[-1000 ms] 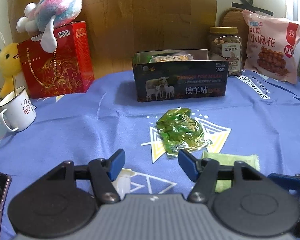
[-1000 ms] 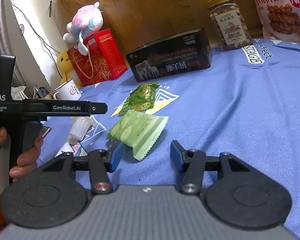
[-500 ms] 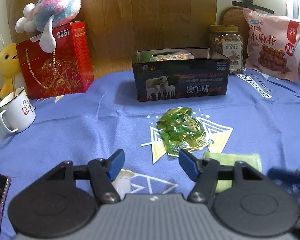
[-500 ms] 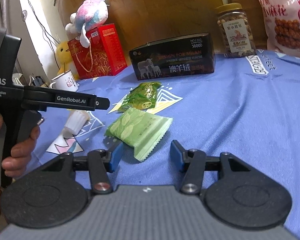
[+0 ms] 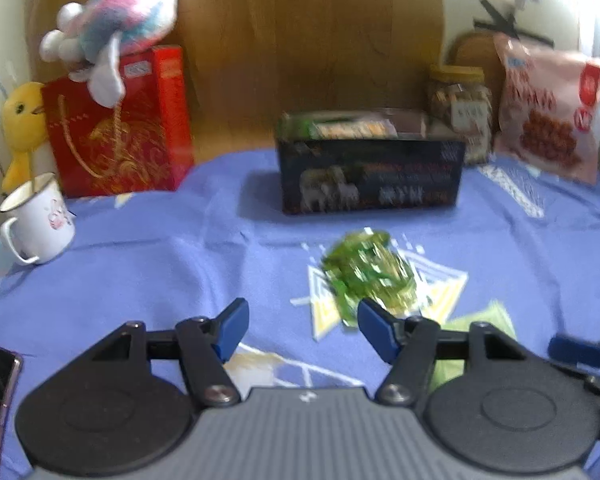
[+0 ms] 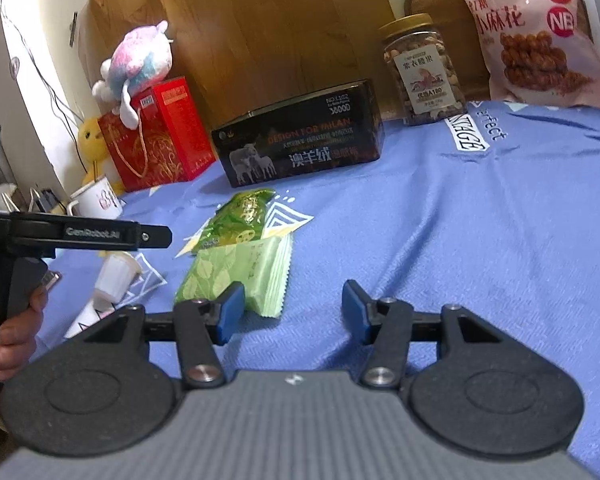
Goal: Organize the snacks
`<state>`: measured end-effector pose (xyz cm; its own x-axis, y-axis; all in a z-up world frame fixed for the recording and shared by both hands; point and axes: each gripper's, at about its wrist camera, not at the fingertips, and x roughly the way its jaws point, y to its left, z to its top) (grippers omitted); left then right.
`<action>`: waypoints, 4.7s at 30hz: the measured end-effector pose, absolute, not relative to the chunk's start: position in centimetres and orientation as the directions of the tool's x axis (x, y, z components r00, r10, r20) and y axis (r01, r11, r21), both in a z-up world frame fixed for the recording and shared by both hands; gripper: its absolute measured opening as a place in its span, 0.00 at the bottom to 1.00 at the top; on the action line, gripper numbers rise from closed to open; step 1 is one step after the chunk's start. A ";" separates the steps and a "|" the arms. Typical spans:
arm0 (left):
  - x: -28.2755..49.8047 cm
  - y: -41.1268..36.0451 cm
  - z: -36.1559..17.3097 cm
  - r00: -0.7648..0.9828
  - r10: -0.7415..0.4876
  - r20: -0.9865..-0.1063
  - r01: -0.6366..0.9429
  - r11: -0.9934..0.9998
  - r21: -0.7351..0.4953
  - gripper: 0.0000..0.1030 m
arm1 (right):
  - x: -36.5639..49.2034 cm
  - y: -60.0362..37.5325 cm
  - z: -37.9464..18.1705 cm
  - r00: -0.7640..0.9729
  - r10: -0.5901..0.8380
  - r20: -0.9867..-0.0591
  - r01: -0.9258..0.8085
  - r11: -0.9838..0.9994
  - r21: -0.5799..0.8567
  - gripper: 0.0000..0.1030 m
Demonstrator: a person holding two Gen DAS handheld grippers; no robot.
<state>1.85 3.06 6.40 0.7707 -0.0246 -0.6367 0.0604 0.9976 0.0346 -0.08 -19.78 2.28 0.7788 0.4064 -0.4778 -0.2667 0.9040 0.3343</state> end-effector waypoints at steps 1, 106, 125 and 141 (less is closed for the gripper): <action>1.8 3.6 6.8 0.779 -0.018 -0.627 0.046 0.999 0.029 0.60 | -0.1 -20.0 2.3 0.779 0.414 -0.471 -0.266 0.898 0.349 0.56; 3.0 14.2 1.7 0.801 0.002 -0.599 -0.081 0.991 -0.105 0.86 | 1.8 -7.2 1.9 0.720 0.520 -0.460 -0.427 0.854 0.299 0.64; 2.5 14.3 2.0 0.822 0.024 -0.569 -0.099 0.990 -0.101 0.86 | 1.3 -7.1 1.8 0.730 0.518 -0.445 -0.430 0.855 0.290 0.71; 2.4 14.3 2.0 0.823 0.023 -0.567 -0.098 0.990 -0.103 0.86 | 1.2 -6.9 1.8 0.718 0.529 -0.453 -0.451 0.849 0.276 0.71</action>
